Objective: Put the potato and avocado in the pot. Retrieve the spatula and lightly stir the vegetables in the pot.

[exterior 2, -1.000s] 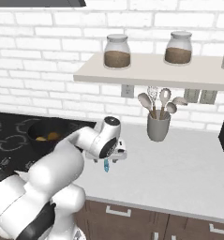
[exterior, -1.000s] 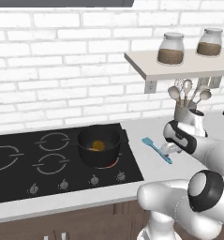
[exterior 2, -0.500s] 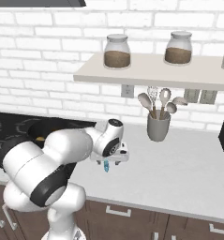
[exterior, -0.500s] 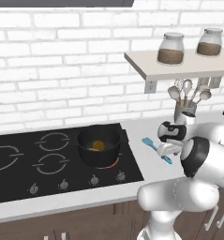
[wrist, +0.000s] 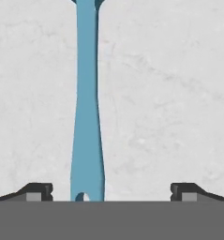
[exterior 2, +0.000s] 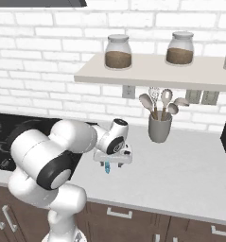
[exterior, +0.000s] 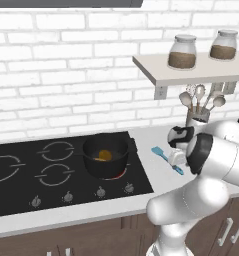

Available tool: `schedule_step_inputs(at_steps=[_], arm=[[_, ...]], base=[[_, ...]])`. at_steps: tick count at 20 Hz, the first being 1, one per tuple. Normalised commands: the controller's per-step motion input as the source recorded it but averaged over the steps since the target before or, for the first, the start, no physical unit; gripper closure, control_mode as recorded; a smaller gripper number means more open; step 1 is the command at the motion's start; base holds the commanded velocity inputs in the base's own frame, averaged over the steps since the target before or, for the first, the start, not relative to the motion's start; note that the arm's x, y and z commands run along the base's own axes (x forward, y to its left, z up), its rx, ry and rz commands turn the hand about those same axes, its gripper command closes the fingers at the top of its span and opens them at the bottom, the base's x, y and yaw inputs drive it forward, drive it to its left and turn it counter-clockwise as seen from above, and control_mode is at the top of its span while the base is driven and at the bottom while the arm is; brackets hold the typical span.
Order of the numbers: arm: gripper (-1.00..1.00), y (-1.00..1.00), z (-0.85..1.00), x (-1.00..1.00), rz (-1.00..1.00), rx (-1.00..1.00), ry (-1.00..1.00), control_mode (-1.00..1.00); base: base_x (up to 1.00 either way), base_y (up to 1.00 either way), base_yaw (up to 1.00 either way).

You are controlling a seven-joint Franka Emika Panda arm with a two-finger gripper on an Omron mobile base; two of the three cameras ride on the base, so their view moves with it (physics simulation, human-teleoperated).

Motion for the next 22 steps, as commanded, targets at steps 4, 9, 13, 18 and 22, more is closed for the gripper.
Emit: schedule_step_inputs(at_steps=[4,9,13,18,22], arm=[[-1.00,0.18,-0.10,-0.01,0.00,0.00,0.01,-1.00],[-1.00,0.12,-0.14,0.00,0.00,0.00,0.03,-1.00],[-1.00,0.00,-0.22,0.00,0.00,0.00,0.01,-1.00],[-1.00,0.08,-0.26,0.00,0.00,-0.01,0.00,-1.00],[-1.00,0.38,-0.26,-0.01,0.00,0.00,0.00,-1.00]], base=[[0.00,0.00,0.00],[0.00,0.00,0.00],[0.00,0.00,0.00],[0.00,0.00,0.00],[0.00,0.00,0.00]])
